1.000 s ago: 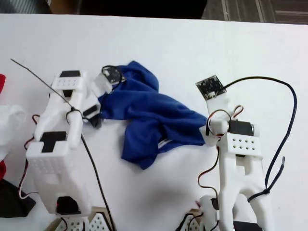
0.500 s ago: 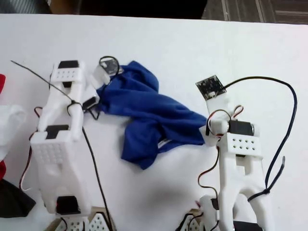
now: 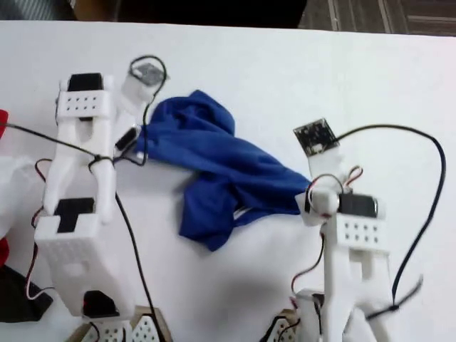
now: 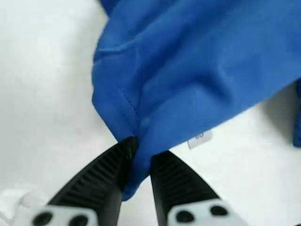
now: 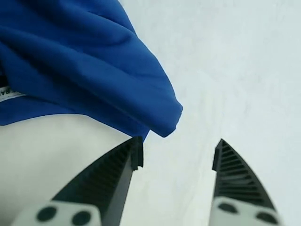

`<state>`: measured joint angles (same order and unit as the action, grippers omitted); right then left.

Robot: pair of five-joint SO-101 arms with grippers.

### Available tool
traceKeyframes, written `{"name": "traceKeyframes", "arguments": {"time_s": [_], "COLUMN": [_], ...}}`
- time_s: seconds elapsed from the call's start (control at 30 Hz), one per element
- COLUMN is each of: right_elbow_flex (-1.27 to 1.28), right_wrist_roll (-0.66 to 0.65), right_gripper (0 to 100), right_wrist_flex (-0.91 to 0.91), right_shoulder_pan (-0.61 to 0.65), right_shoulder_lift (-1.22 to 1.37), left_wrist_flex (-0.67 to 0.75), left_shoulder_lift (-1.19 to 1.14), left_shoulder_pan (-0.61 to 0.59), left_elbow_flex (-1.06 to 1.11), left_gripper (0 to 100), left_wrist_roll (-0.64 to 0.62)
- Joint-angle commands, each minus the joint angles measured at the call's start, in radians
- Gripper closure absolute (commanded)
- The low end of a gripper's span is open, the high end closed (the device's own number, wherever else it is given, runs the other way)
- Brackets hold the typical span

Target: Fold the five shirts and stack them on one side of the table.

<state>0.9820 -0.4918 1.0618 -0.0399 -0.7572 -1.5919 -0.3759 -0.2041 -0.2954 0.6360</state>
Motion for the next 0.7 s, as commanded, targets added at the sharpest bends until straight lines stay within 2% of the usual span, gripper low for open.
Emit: {"name": "traceKeyframes", "arguments": {"time_s": [0.0, 0.13, 0.27, 0.4, 0.47, 0.57, 0.67], "right_elbow_flex": [0.086, 0.249, 0.381, 0.413, 0.411, 0.411, 0.408], "right_wrist_roll": [0.005, 0.002, 0.002, 0.002, 0.002, 0.003, 0.003], "right_gripper": [75.1, 75.2, 75.2, 75.6, 78.9, 85.2, 86.5], "right_wrist_flex": [0.004, -0.059, -0.168, -0.237, -0.300, -0.415, -0.495], "right_shoulder_pan": [0.005, 0.005, 0.005, 0.005, 0.005, 0.005, 0.005], "right_shoulder_lift": [-0.160, -0.231, -0.209, -0.183, -0.163, -0.120, -0.047], "left_wrist_flex": [0.038, 0.055, 0.167, 0.301, 0.350, 0.359, 0.359], "left_shoulder_lift": [0.094, 0.078, 0.066, 0.066, 0.068, 0.068, 0.068], "left_shoulder_pan": [-0.003, 0.020, 0.029, 0.040, 0.049, 0.057, 0.069], "left_elbow_flex": [-0.030, -0.015, 0.105, 0.245, 0.285, 0.298, 0.317], "left_gripper": [97, 97, 97, 97, 97, 97, 97], "left_wrist_roll": [-0.083, -0.089, -0.152, -0.172, -0.166, -0.176, -0.219]}}
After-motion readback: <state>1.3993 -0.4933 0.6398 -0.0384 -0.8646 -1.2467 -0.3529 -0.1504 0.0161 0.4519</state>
